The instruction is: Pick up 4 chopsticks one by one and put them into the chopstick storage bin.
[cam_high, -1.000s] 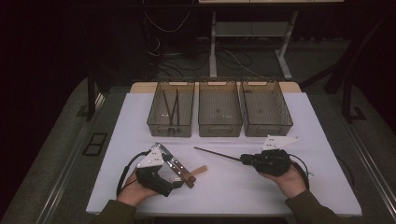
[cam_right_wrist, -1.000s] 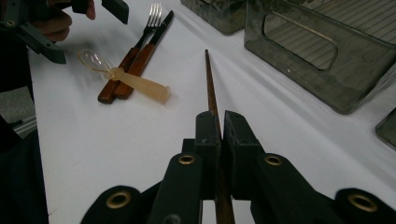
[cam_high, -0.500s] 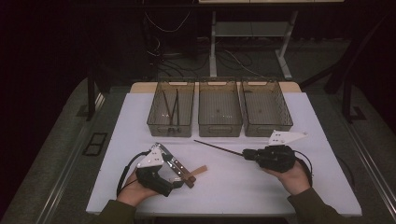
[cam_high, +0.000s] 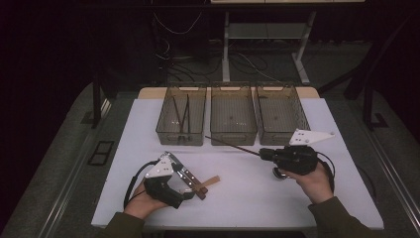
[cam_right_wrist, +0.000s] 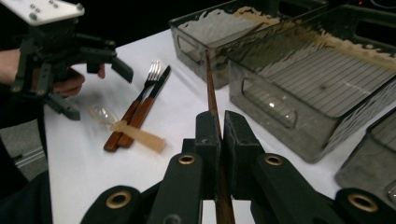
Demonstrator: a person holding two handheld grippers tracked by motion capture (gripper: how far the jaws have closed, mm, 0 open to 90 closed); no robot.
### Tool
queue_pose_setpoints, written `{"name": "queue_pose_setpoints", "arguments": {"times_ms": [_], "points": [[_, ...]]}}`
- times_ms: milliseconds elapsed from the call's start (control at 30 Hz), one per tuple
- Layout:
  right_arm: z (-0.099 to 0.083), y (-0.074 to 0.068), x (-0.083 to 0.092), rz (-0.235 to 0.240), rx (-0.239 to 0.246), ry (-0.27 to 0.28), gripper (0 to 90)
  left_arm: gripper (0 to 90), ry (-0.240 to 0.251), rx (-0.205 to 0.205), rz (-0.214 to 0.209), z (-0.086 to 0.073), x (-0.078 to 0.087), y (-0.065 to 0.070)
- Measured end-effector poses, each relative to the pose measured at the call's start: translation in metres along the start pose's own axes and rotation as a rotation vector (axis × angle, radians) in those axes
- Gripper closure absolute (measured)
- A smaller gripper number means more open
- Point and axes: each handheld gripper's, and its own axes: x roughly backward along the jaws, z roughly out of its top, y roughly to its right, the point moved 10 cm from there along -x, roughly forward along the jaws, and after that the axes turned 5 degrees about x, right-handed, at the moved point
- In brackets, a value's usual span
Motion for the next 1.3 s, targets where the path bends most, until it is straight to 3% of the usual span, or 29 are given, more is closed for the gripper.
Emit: {"name": "queue_pose_setpoints", "arguments": {"times_ms": [167, 567, 900, 1300], "points": [[0.01, 0.007, -0.003, -0.017, -0.006, 0.012, 84.8, 0.0, -0.005, -0.012, 0.0, 0.0, 0.0, -0.001], [0.035, 0.013, -0.017, -0.032, 0.007, 0.046, 84.8, 0.0, 0.006, 0.002, 0.0, 0.001, 0.0, -0.001], [0.049, 0.022, -0.043, -0.074, 0.017, 0.04, 84.8, 0.0, 0.005, -0.006, -0.005, 0.001, 0.001, 0.0], [0.075, 0.03, -0.078, -0.091, 0.01, 0.027, 84.8, 0.0, 0.009, -0.012, -0.007, 0.002, 0.002, 0.0]]}}
